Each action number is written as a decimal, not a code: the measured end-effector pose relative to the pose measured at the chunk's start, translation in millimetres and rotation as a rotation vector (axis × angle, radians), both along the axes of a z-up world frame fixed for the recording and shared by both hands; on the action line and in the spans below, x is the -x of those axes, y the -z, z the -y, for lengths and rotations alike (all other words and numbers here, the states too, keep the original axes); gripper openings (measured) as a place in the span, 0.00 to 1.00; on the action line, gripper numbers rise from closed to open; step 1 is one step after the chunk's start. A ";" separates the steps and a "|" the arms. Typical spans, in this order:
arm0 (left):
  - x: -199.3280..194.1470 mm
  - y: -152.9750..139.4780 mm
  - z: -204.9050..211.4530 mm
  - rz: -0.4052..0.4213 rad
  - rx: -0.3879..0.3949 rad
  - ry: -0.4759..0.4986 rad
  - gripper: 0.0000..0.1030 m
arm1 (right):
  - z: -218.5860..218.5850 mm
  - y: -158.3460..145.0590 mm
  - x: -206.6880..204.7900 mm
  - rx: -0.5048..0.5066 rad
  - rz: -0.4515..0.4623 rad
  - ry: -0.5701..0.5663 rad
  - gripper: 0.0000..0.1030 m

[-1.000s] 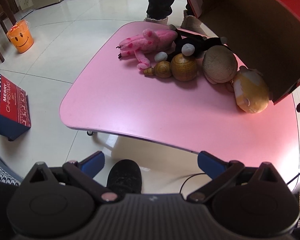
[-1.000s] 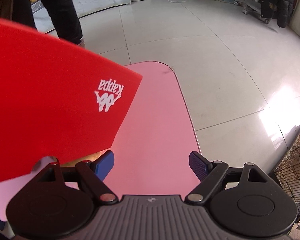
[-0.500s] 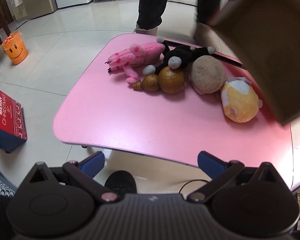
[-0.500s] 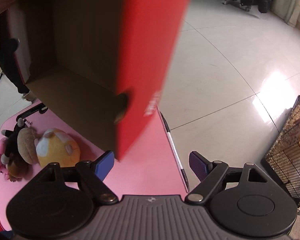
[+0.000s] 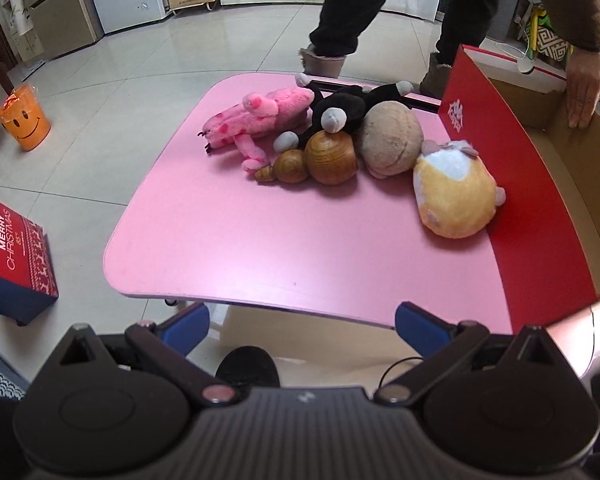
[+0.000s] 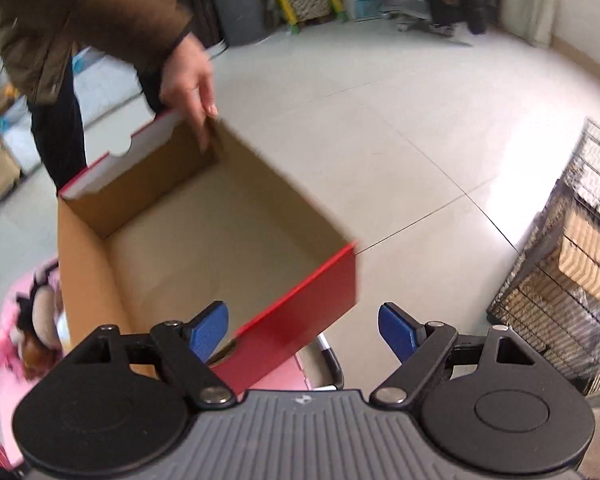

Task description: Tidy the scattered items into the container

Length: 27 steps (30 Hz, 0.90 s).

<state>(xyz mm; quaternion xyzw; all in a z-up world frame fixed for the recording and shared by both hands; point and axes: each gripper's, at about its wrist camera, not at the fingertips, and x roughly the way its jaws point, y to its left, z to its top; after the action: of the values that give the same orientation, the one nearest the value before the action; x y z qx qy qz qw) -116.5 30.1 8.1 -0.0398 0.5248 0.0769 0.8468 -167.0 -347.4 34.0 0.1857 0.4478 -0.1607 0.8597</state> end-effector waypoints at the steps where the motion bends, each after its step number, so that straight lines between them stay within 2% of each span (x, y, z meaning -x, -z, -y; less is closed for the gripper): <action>1: 0.5 -0.2 0.5 0.001 0.000 0.004 1.00 | 3.7 2.8 -2.6 -0.016 0.002 0.021 0.83; 6: 1.9 1.0 3.6 -0.001 -0.006 0.027 1.00 | 19.6 14.5 -27.4 -0.013 -0.042 0.106 0.83; 9: 1.5 3.3 4.8 -0.008 -0.008 0.030 1.00 | 24.1 19.9 -48.7 -0.038 -0.068 0.077 0.83; 13: 0.9 4.2 6.6 -0.007 -0.015 0.032 1.00 | 32.5 24.0 -60.0 0.024 -0.121 0.054 0.83; 17: -0.1 5.0 6.3 -0.005 -0.026 0.026 1.00 | 25.7 45.2 -73.7 -0.023 -0.189 0.003 0.83; 20: -0.7 5.6 2.1 -0.008 -0.020 0.007 1.00 | 11.0 52.0 -74.3 -0.055 -0.203 -0.066 0.83; 24: -1.4 5.1 -3.9 -0.006 -0.008 -0.020 1.00 | -11.1 51.0 -73.8 -0.013 -0.220 -0.153 0.83; 27: -0.8 4.0 -5.6 -0.002 -0.014 -0.030 1.00 | -25.6 52.5 -72.7 -0.037 -0.239 -0.213 0.84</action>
<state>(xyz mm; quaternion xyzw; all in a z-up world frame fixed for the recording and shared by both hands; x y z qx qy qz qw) -115.7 35.8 4.1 -0.0417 0.5245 0.0930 0.8453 -94.3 -321.8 -18.5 0.1326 0.5672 -0.0812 0.8088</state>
